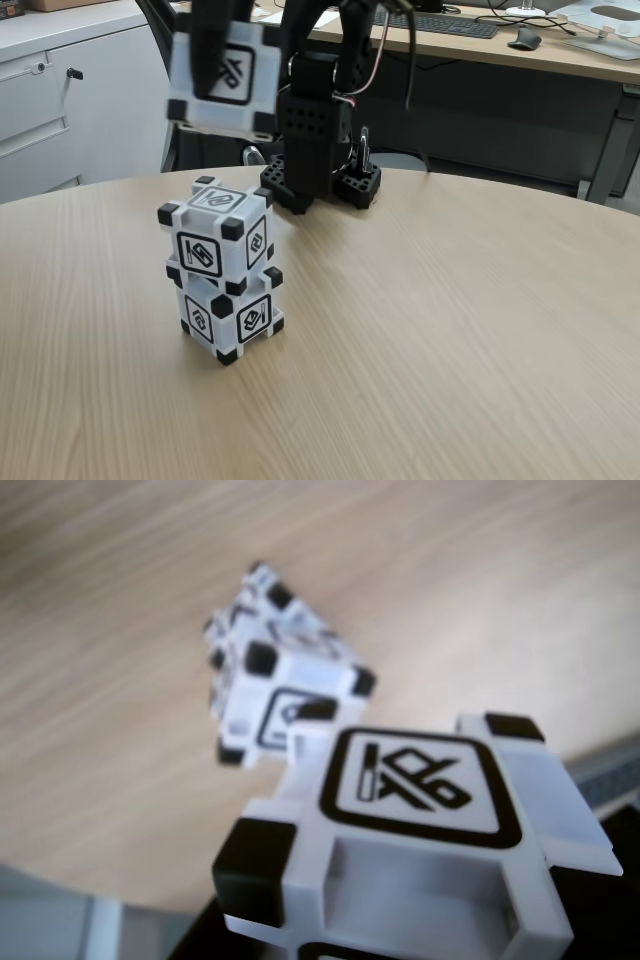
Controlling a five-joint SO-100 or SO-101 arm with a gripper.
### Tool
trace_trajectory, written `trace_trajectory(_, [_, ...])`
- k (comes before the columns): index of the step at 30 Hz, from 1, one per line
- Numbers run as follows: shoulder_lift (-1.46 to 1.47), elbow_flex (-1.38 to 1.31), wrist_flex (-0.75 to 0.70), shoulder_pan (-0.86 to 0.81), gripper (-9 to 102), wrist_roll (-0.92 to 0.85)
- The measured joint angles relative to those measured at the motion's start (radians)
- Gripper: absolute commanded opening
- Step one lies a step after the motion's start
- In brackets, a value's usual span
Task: Stack cubes from left to right.
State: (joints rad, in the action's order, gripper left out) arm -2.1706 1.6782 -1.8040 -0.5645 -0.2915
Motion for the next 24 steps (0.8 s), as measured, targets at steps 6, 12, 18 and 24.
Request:
trace_trajectory(6, [0.000,0.000,0.000,-0.051,0,-0.023])
trace_trajectory(12, [0.003,0.000,0.000,-0.054,0,0.008])
trace_trajectory(18, [0.098,0.000,0.000,-0.054,0,0.054])
trace_trajectory(24, [0.204,0.000,0.000,-0.054,0,0.060])
